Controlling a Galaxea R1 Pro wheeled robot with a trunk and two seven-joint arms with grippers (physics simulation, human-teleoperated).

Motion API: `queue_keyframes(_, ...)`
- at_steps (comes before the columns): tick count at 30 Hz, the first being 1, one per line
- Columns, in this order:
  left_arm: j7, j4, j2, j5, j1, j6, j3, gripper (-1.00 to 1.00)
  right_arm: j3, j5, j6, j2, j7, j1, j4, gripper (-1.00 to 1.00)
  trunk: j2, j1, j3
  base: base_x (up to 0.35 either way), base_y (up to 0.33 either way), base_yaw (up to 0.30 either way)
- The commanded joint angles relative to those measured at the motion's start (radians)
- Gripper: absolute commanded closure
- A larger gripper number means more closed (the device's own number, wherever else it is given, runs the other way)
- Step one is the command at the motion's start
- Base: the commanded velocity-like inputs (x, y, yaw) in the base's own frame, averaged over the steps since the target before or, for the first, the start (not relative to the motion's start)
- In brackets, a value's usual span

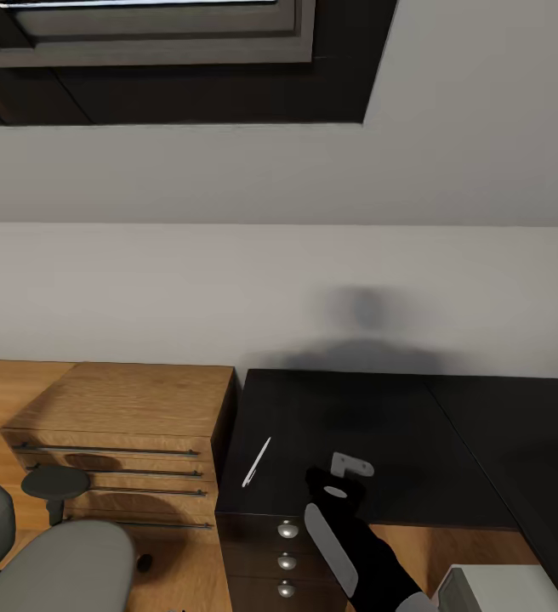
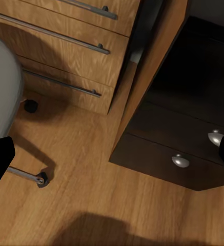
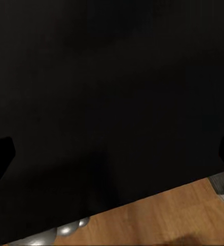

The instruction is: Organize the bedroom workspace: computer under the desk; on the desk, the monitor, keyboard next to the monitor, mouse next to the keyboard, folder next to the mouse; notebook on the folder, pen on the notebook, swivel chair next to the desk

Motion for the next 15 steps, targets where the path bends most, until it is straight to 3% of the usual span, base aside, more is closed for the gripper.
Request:
queue_keyframes(1,0.002,-0.001,0.001,0.009,-0.001,-0.007,-0.003,-1.0,0.002,0.001,0.007,0.0,-0.006,-0.001,-0.002,-1.0,-0.001,0.0,-0.001,0.0,0.0,0.0)
queue_keyframes(8,0.002,-0.001,-0.001,0.009,-0.001,-0.007,-0.003,-1.0,0.005,0.011,-0.009,0.0,-0.005,-0.001,-0.005,-1.0,-0.001,0.0,-0.002,0.0,0.0,0.015)
queue_keyframes(15,0.002,0.003,-0.005,0.009,-0.001,-0.007,-0.003,-1.0,0.017,0.013,-0.016,0.0,-0.004,-0.001,-0.004,-1.0,-0.001,0.0,-0.006,0.0,0.0,0.202)
